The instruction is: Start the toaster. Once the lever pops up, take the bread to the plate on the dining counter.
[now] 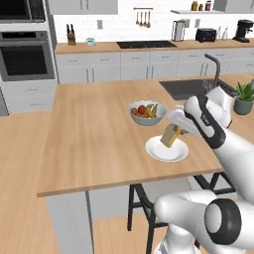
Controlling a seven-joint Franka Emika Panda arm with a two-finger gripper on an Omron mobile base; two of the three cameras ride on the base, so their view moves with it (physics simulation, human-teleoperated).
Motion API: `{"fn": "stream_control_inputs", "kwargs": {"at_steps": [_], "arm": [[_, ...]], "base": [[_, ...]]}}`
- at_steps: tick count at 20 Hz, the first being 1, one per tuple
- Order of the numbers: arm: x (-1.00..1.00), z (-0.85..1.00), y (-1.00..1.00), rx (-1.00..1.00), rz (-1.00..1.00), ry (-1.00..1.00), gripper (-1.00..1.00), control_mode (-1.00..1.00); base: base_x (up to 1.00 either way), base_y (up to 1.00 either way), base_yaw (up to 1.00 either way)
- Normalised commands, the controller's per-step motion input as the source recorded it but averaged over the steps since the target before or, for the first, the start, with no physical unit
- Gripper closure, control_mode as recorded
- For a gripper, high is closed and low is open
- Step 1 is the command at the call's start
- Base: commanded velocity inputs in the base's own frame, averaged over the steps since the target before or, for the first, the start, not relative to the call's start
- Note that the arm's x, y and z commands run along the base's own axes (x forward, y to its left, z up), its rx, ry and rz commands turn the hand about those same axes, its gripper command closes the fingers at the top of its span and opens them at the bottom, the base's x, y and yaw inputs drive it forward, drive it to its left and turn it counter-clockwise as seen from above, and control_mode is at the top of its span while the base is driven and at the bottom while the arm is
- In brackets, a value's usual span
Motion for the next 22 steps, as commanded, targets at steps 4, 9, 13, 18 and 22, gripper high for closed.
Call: {"fn": "stream_control_inputs", "kwargs": {"at_steps": [4, 9, 13, 18, 22], "arm": [[0.34, -0.22, 0.0, 0.0, 0.0, 0.11, 1.0, -1.0], [0.21, -0.36, -0.02, 0.01, 0.0, 0.09, 1.0, -1.0], [0.28, -0.44, -0.02, 0.01, 0.0, 0.05, 1.0, -1.0], [0.36, -0.27, -0.02, 0.02, 0.0, 0.03, 1.0, -1.0], [0.33, -0.15, 0.0, 0.02, 0.0, 0.07, 1.0, -1.0]], "base": [[0.0, 0.0, 0.0], [0.0, 0.0, 0.0], [0.0, 0.0, 0.0], [0.0, 0.0, 0.0], [0.0, 0.0, 0.0]]}}
